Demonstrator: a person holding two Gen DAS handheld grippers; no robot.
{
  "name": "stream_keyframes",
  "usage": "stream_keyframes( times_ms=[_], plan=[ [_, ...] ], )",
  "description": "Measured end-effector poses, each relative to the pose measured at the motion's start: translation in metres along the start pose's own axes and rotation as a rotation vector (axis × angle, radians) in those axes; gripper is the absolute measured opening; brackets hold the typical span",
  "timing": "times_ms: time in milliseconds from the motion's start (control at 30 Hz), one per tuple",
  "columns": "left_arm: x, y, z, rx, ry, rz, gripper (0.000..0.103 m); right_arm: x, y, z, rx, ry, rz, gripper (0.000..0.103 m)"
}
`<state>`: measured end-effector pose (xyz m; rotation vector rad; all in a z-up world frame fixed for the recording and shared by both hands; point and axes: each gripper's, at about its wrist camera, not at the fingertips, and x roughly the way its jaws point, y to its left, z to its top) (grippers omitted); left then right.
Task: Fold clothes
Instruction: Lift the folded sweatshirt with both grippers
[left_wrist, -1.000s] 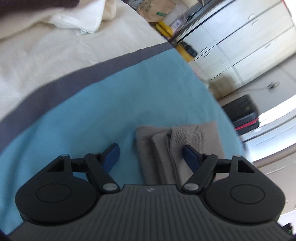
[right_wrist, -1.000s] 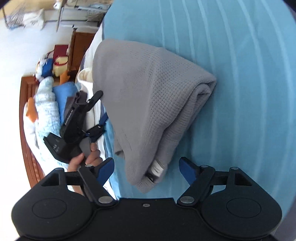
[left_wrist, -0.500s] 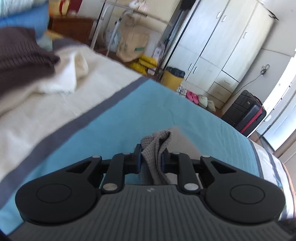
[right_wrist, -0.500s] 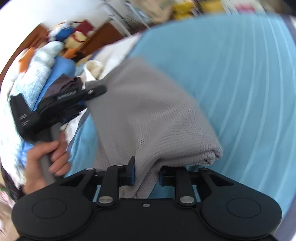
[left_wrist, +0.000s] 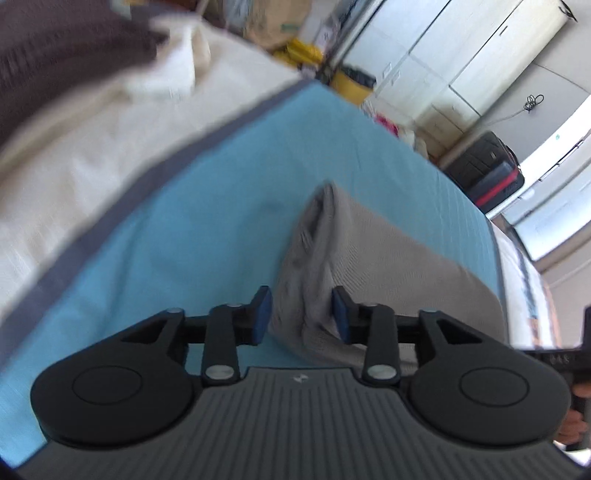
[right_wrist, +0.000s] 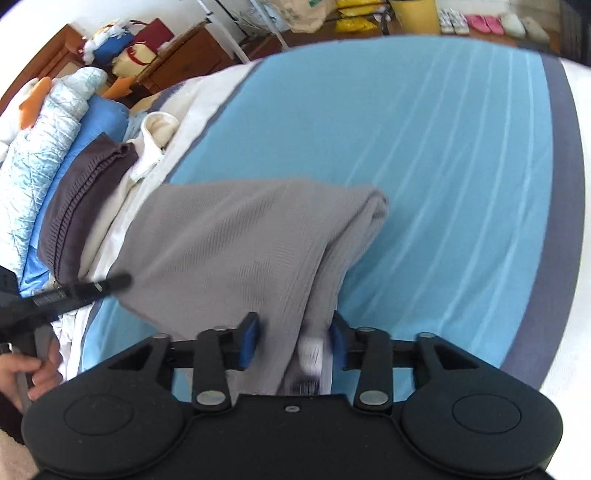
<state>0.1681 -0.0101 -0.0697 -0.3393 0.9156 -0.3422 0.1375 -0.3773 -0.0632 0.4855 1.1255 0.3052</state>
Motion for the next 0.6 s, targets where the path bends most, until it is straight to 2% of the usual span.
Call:
stream_keyframes(
  times_ms=[67, 100, 167, 267, 300, 333, 367, 433, 500, 533, 567, 600],
  plan=[
    [0.002, 0.000, 0.003, 0.038, -0.019, 0.003, 0.052, 0.002, -0.007, -0.008, 0.034, 0.013, 0.028, 0.061],
    [0.009, 0.003, 0.005, 0.036, 0.008, -0.019, 0.053, 0.003, -0.011, -0.012, 0.051, 0.019, 0.042, 0.063],
    [0.026, 0.012, 0.004, -0.011, 0.083, -0.071, 0.055, 0.005, -0.018, -0.020, 0.085, 0.032, 0.071, 0.066],
    [0.046, 0.019, -0.004, -0.074, 0.148, -0.080, 0.065, 0.012, -0.023, -0.027, 0.131, 0.047, 0.108, 0.070],
    [0.052, 0.020, -0.005, -0.092, 0.163, -0.087, 0.069, 0.017, -0.022, -0.027, 0.143, 0.050, 0.117, 0.072],
    [0.056, 0.021, -0.004, -0.103, 0.159, -0.104, 0.070, 0.021, -0.020, -0.027, 0.150, 0.051, 0.125, 0.078],
    [0.060, 0.022, -0.002, -0.115, 0.158, -0.127, 0.070, 0.025, -0.014, -0.027, 0.123, 0.047, 0.114, 0.082],
    [0.067, 0.023, -0.001, -0.154, 0.145, -0.210, 0.070, 0.032, 0.002, -0.026, 0.039, 0.025, 0.057, 0.083],
    [0.075, 0.023, -0.007, -0.197, 0.125, -0.274, 0.080, 0.036, 0.014, -0.025, -0.024, 0.005, 0.019, 0.084],
    [0.077, 0.023, -0.010, -0.210, 0.115, -0.286, 0.079, 0.037, 0.018, -0.025, -0.044, -0.004, 0.010, 0.084],
    [0.073, 0.021, -0.010, -0.199, 0.108, -0.277, 0.068, 0.036, 0.017, -0.024, -0.034, -0.020, 0.018, 0.084],
    [0.070, 0.019, -0.011, -0.189, 0.100, -0.267, 0.048, 0.035, 0.016, -0.024, -0.025, -0.035, 0.026, 0.082]
  ],
)
